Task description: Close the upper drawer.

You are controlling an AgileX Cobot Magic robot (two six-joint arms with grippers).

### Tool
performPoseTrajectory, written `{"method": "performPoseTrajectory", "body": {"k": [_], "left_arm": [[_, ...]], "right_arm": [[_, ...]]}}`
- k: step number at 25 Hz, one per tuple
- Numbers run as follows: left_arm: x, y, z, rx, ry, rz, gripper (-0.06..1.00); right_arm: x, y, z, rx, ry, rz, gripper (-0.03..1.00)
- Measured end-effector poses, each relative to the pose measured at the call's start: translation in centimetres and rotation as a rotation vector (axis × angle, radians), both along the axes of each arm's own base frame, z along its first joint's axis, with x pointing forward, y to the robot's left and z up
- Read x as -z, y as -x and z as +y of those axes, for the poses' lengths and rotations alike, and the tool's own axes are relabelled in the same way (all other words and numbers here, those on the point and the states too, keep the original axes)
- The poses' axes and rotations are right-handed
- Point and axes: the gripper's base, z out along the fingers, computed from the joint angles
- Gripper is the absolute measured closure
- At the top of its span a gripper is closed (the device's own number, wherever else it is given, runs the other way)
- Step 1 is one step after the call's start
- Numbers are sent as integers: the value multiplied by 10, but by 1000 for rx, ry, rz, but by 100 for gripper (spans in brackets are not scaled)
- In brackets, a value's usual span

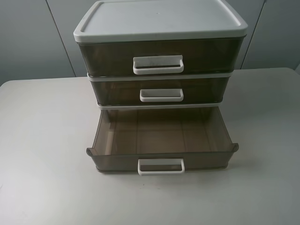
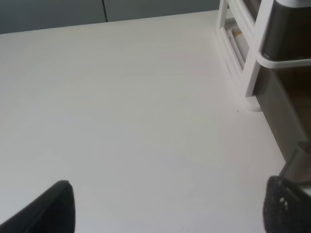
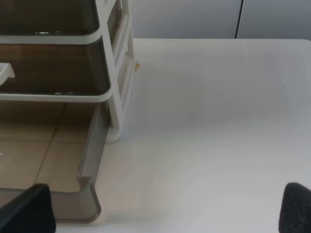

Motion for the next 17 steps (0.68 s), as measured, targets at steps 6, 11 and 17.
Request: {"method": "performPoseTrajectory", "body": {"k": [6, 11, 17], "left_arm": [[0, 0, 0, 0, 0, 0, 20], [0, 0, 0, 0, 0, 0, 20], [0, 0, 0, 0, 0, 0, 20]], "right_arm": [[0, 0, 0, 0, 0, 0, 27], [0, 0, 0, 0, 0, 0, 27], [0, 0, 0, 0, 0, 0, 27]]}}
